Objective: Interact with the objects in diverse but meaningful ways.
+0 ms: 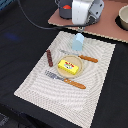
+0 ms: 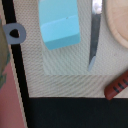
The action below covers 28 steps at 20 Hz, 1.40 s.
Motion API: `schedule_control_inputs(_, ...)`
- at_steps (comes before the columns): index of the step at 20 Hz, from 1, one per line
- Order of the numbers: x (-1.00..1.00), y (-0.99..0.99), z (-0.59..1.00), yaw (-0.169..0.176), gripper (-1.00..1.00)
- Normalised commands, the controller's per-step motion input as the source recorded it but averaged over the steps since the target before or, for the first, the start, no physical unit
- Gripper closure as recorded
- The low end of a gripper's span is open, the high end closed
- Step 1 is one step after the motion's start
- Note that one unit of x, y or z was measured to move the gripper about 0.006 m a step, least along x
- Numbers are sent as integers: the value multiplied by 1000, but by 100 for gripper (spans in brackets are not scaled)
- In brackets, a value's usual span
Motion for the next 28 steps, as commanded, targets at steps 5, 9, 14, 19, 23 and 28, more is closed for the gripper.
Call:
schedule_control_inputs(5, -23, 162, -403, 0, -100)
schedule_control_inputs(9, 11, 164, -241, 0, -100)
schedule_control_inputs(14, 165, 287, -53, -3, -100)
schedule_control_inputs(19, 350, 353, 0, -27, -100)
schedule_control_inputs(23, 289, 259, 0, -28, -100)
schedule_control_inputs(28, 346, 215, 0, -40, -100)
